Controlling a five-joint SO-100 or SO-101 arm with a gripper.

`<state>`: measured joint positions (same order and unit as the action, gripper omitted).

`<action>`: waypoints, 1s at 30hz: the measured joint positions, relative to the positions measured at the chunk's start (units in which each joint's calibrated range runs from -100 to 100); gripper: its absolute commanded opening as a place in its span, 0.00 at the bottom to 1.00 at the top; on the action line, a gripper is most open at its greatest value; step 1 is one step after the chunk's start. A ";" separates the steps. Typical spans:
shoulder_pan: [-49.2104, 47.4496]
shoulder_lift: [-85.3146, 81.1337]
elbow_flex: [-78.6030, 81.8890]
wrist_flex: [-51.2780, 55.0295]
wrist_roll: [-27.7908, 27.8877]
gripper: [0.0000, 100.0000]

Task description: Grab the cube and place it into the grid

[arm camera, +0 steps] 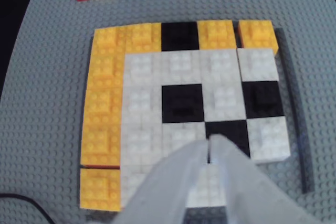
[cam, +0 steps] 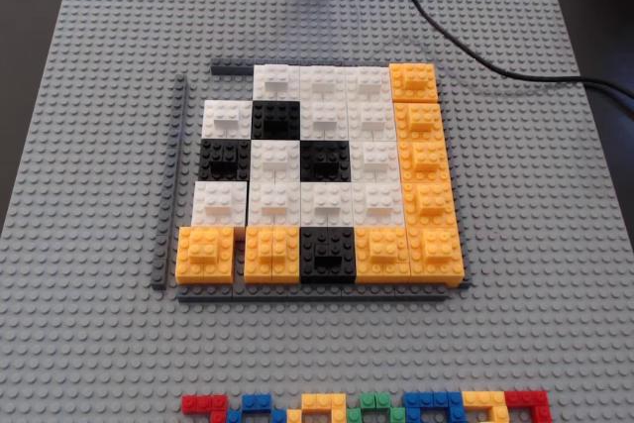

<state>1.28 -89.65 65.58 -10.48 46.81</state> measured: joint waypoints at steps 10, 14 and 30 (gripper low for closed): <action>-0.73 -8.23 16.95 -3.71 -0.68 0.00; -1.90 -8.23 21.45 -6.01 -1.76 0.00; -2.04 -8.31 33.72 -14.11 -2.30 0.00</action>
<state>-0.77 -97.96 99.29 -24.59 44.52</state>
